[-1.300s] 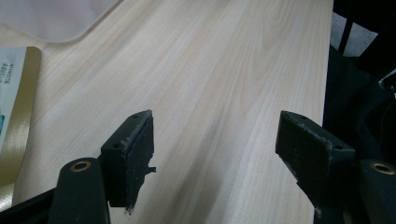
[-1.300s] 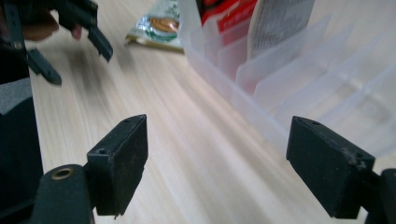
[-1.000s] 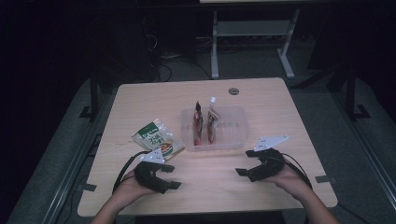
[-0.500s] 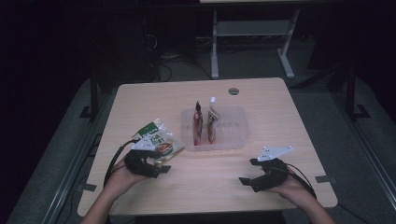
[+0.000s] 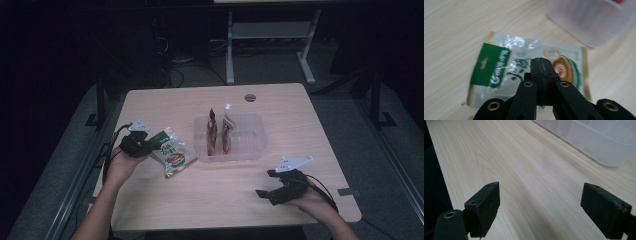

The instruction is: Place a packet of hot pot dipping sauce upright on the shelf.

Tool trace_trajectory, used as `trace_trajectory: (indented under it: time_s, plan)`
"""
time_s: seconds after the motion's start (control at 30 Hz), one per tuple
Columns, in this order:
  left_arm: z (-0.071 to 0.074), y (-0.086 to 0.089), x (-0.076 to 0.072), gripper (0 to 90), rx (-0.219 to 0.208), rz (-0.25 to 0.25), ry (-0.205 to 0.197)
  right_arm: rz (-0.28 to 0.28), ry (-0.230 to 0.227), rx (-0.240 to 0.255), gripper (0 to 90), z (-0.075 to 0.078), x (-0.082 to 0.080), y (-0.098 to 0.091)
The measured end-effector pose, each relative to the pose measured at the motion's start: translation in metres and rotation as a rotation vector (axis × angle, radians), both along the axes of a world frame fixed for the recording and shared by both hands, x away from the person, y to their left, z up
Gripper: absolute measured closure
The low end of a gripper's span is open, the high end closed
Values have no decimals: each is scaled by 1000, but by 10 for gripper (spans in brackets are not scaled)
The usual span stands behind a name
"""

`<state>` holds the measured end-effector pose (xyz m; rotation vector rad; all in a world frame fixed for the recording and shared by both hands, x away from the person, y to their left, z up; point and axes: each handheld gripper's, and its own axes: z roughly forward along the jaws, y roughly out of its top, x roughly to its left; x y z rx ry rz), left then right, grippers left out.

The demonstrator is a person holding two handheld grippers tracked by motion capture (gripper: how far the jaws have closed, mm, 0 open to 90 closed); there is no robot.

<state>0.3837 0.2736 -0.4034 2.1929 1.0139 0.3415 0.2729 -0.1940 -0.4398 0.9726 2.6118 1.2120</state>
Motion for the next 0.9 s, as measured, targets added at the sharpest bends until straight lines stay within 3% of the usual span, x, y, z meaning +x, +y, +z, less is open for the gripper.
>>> trace_trajectory:
  time_s: [0.2, 0.43, 0.57, 0.8, 0.9]
  plan:
    - [-16, -6, 19, 898, -17, -6, 55, 2, -1, -3, 154, -1, 1, -1]
    - [-40, -28, 21, 898, 90, -38, 103, 5, -4, -6, 155, -1, 1, -1]
    - [-41, -31, 20, 899, 97, -34, 103, 5, -6, -10, 154, -1, 1, -2]
    - [-42, -37, 18, 900, 163, -56, 106, 7, -7, -14, 155, -4, 4, -2]
    - [-43, -39, 17, 900, 170, -64, 123, 7, 0, -16, 155, -4, 4, -1]
